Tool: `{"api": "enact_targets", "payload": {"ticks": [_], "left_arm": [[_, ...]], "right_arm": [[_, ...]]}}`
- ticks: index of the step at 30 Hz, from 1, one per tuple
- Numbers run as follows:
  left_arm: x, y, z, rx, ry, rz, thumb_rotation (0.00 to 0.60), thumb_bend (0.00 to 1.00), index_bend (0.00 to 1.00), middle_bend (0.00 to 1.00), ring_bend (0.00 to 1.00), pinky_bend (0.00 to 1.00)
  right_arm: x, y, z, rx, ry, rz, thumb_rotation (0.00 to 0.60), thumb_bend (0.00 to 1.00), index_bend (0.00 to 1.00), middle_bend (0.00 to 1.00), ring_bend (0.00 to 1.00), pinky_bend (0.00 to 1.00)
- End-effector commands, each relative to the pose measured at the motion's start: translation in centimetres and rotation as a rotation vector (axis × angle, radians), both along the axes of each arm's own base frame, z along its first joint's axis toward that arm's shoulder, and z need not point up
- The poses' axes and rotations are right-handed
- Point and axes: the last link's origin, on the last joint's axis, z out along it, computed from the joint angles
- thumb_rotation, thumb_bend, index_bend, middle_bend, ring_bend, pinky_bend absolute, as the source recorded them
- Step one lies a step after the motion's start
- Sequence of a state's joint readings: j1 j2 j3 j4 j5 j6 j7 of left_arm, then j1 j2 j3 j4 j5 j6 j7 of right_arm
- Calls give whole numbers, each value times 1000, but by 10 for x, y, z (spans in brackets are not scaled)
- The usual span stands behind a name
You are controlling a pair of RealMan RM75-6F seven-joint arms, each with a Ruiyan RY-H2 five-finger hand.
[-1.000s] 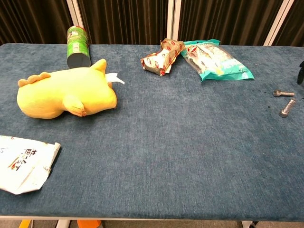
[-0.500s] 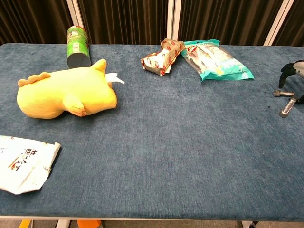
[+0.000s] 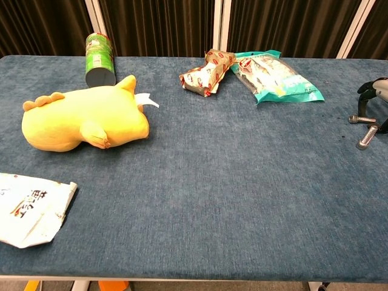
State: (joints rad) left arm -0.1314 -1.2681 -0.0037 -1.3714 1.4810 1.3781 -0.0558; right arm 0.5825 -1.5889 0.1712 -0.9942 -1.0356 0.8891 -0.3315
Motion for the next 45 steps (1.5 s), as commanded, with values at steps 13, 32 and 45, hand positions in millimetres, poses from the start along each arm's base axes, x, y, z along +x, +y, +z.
{"api": "enact_targets", "payload": {"ticks": [13, 32, 45], "left_arm": [[3, 0, -1, -6, 0, -3, 600, 0, 101, 119, 68, 172], [5, 0, -3, -14, -6, -5, 600, 0, 101, 119, 69, 172], [6, -2, -2, -12, -11, 0, 600, 0, 101, 119, 68, 172]], "right_arm": [[-2, -1, 1, -5, 1, -14, 600, 282, 519, 134, 0, 0], [1, -1, 10, -35, -9, 0, 600, 291, 573, 141, 0, 0], [10, -1, 15, -46, -7, 27, 600, 293, 578, 146, 0, 0]]}}
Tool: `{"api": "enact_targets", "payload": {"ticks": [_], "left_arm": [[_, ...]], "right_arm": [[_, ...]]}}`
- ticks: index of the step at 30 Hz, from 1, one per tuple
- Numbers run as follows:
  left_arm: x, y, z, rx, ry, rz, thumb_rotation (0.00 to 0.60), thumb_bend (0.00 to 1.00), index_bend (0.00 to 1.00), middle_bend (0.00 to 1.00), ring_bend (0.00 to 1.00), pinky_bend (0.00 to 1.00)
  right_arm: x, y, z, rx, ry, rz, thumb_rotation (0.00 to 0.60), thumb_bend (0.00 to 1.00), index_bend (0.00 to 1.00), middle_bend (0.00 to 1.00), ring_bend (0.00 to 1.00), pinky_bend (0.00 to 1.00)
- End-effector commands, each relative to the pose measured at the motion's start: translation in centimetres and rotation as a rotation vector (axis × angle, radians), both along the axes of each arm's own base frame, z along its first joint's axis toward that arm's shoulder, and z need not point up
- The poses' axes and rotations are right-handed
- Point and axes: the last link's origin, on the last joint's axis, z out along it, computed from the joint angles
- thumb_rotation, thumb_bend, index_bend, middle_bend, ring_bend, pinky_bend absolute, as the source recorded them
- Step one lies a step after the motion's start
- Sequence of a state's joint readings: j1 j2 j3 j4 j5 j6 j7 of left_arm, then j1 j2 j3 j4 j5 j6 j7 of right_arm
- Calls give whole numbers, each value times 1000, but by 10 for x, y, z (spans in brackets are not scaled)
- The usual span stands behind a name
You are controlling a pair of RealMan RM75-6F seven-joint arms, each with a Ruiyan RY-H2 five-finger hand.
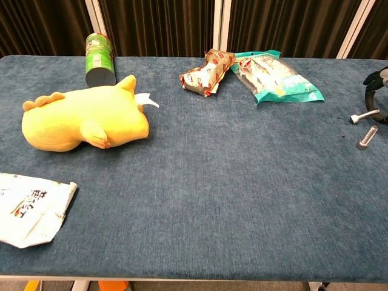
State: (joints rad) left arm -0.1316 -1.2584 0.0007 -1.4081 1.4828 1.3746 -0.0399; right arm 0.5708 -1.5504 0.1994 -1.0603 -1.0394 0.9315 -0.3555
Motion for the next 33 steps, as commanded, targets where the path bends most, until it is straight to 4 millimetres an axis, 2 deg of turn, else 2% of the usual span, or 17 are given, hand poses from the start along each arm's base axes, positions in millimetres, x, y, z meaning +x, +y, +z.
{"api": "enact_targets", "payload": {"ticks": [1, 13, 33], "left_arm": [[0, 0, 0, 0, -2, 1, 600, 0, 100, 119, 68, 172], [-1, -1, 0, 4, -7, -2, 600, 0, 101, 119, 68, 172], [-1, -2, -2, -1, -10, 3, 600, 0, 101, 119, 68, 172]], "right_arm": [[2, 0, 2, -4, 2, 6, 600, 293, 578, 146, 0, 0], [12, 0, 8, -7, 18, 26, 600, 297, 581, 148, 0, 0], [8, 0, 5, 6, 14, 6, 600, 299, 577, 150, 0, 0]]}}
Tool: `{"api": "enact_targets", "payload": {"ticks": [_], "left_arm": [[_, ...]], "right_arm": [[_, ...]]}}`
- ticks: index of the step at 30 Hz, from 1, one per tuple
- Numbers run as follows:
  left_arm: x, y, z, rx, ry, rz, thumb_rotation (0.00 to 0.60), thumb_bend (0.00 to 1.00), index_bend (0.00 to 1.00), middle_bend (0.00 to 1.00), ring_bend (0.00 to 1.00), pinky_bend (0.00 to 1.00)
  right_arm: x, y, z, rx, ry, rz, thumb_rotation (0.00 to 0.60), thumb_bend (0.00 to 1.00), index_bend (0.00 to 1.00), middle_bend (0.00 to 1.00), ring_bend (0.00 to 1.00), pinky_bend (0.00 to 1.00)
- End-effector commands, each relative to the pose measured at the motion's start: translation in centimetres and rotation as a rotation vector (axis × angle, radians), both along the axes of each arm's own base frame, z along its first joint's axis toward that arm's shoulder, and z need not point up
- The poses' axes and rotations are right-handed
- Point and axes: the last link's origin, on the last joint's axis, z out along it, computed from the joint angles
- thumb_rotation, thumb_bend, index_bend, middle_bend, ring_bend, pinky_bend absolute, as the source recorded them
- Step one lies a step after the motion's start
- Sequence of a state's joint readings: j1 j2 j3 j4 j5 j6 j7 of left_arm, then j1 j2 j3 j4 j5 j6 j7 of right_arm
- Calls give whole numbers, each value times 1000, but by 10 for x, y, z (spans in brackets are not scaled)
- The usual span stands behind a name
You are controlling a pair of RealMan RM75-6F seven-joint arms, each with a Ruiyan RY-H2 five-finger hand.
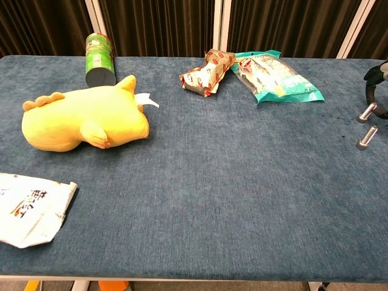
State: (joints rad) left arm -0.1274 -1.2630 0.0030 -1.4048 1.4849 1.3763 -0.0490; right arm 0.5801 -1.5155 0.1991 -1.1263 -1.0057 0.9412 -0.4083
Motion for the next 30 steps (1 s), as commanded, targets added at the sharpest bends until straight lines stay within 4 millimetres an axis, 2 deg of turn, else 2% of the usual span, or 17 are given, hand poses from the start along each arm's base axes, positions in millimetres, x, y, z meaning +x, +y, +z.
{"api": "enact_targets", "payload": {"ticks": [1, 11, 17, 21, 24, 30], "left_arm": [[0, 0, 0, 0, 0, -1, 600, 0, 101, 119, 68, 172], [1, -1, 0, 2, -2, 1, 600, 0, 101, 119, 68, 172], [1, -2, 1, 6, -1, 3, 600, 0, 101, 119, 68, 172], [2, -2, 3, 16, -2, 0, 600, 0, 101, 119, 68, 172], [1, -3, 5, 29, 0, 1, 600, 0, 101, 119, 69, 172], [0, -5, 10, 58, 6, 12, 600, 0, 101, 119, 69, 172]], "right_arm": [[0, 0, 0, 1, 0, 1, 600, 298, 570, 150, 0, 0], [-2, 0, 2, 11, -3, -9, 600, 257, 254, 127, 0, 0], [-1, 0, 6, 1, -7, -6, 600, 254, 181, 120, 0, 0], [-1, 6, 18, -33, -23, 8, 600, 231, 82, 94, 0, 0], [-2, 27, 34, -66, -40, 37, 600, 210, 11, 44, 0, 0], [-7, 113, 66, -157, -39, 142, 600, 199, 0, 0, 0, 0]]}}
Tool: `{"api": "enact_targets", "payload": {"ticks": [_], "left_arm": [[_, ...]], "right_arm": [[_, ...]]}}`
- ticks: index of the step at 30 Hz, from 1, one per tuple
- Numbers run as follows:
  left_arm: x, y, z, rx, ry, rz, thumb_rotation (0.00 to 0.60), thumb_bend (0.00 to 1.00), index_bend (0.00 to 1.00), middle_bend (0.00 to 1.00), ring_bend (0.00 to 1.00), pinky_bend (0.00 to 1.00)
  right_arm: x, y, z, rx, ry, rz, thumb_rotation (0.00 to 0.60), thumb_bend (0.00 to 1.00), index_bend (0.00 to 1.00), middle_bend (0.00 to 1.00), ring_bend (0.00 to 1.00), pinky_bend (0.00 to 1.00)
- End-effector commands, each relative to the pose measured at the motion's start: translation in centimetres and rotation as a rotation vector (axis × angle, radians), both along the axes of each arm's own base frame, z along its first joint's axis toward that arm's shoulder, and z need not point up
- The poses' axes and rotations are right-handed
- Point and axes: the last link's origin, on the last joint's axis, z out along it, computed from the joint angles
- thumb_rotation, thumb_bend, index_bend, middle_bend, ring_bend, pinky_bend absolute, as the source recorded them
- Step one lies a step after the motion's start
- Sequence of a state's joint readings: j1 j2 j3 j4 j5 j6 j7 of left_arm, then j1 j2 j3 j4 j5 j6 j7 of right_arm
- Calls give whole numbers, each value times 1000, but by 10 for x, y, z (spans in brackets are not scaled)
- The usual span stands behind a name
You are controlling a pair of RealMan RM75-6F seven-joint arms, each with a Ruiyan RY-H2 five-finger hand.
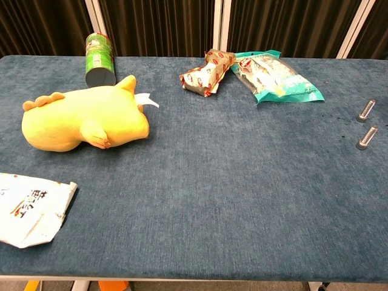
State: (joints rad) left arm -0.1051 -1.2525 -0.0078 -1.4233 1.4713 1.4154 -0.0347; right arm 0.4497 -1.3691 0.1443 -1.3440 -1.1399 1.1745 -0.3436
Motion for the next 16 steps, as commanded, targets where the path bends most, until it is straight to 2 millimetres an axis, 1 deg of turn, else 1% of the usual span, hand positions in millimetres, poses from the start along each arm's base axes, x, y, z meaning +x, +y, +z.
{"api": "enact_targets", "payload": {"ticks": [1, 4, 7, 11, 16], "left_arm": [[2, 0, 2, 15, 6, -3, 600, 0, 101, 119, 69, 172], [5, 1, 6, 33, 21, -13, 600, 0, 101, 119, 69, 172], [8, 1, 9, 45, 24, -20, 600, 0, 101, 119, 69, 172], [11, -1, 13, 56, 32, -28, 600, 0, 101, 119, 68, 171], [12, -1, 13, 56, 33, -27, 600, 0, 101, 119, 68, 171]], "right_arm": [[-6, 79, 28, -83, -9, 74, 600, 199, 0, 0, 0, 0], [-12, 106, 36, -151, -20, 101, 600, 199, 0, 0, 0, 0], [-19, 121, 35, -171, -40, 90, 600, 199, 0, 0, 0, 0], [-27, 127, 31, -163, -69, 58, 600, 200, 0, 0, 0, 0], [-28, 126, 26, -156, -99, 60, 600, 204, 0, 0, 0, 0]]}}
